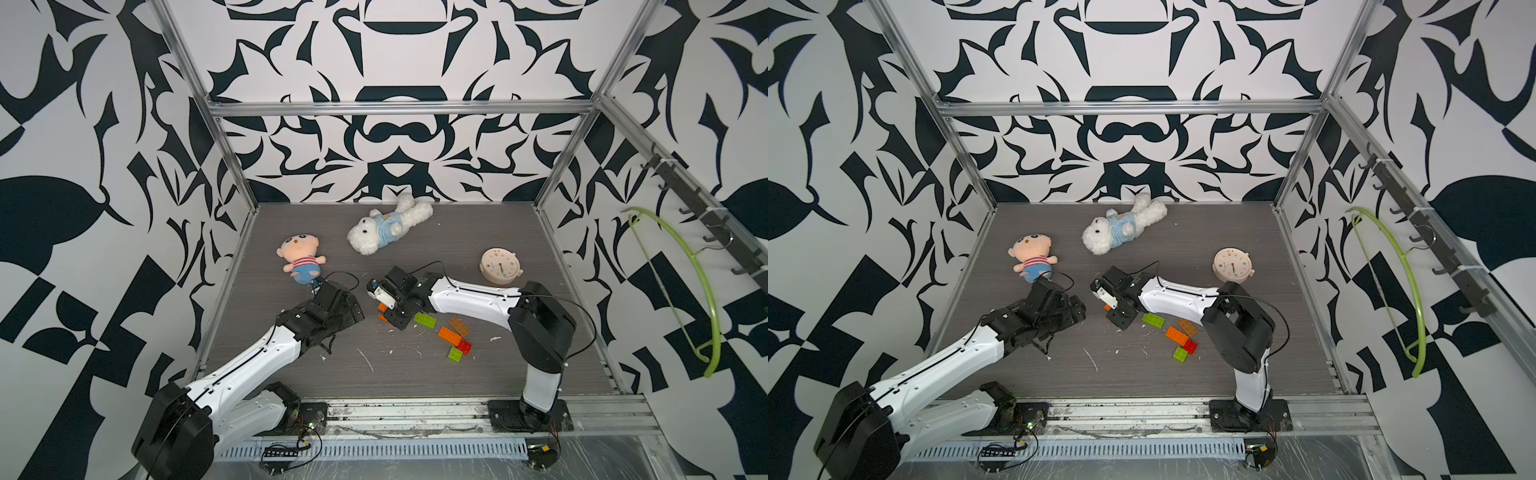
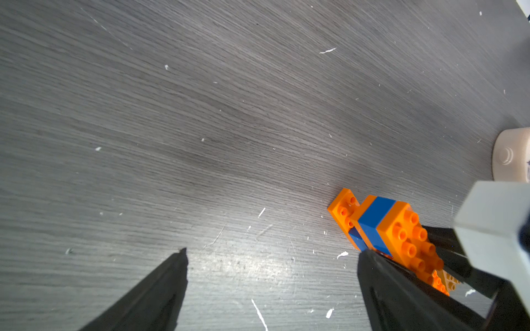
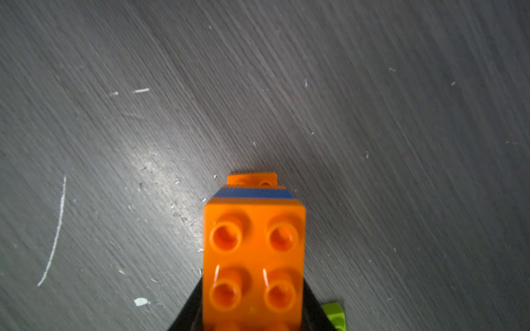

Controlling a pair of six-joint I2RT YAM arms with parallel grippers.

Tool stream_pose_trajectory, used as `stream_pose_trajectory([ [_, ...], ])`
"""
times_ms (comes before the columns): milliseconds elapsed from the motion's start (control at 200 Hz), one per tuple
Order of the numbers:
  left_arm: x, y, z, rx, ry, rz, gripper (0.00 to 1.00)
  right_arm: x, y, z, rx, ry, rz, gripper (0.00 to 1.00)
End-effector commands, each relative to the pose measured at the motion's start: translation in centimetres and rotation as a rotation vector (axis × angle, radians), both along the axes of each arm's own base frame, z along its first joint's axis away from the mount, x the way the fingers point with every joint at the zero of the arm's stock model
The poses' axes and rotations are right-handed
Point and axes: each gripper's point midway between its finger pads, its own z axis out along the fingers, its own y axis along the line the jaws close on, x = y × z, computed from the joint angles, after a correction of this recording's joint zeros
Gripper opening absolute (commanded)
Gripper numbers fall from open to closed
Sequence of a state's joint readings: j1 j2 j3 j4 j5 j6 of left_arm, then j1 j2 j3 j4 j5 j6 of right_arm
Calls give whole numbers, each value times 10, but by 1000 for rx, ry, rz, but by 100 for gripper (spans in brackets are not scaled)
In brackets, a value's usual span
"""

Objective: Assemble the number 5 with lego
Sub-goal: Assemble the lego brick with the lego brick.

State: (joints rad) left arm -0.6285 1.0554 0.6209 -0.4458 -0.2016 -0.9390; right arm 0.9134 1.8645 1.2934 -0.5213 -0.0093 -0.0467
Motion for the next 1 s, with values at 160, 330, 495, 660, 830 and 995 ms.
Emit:
stream_pose_trajectory([
  [160,4,0,9,-8,-24,7,99,4,7,17,41,-8,-36,37],
  [330,4,-1,8,-5,-19,3,99,3,7,8,19,9,-22,37],
  [495,4,-1,7,-2,-15,3,99,2,9,2,22,19,-12,37],
  [660,4,-2,7,-2,-14,1,99,4,6,-3,1,6,-11,37],
  [830,5,-1,8,1,-17,3,99,7,4,-3,-9,-7,-22,36],
  [995,5,-2,7,2,-13,1,99,5,1,-9,-25,16,-59,36],
])
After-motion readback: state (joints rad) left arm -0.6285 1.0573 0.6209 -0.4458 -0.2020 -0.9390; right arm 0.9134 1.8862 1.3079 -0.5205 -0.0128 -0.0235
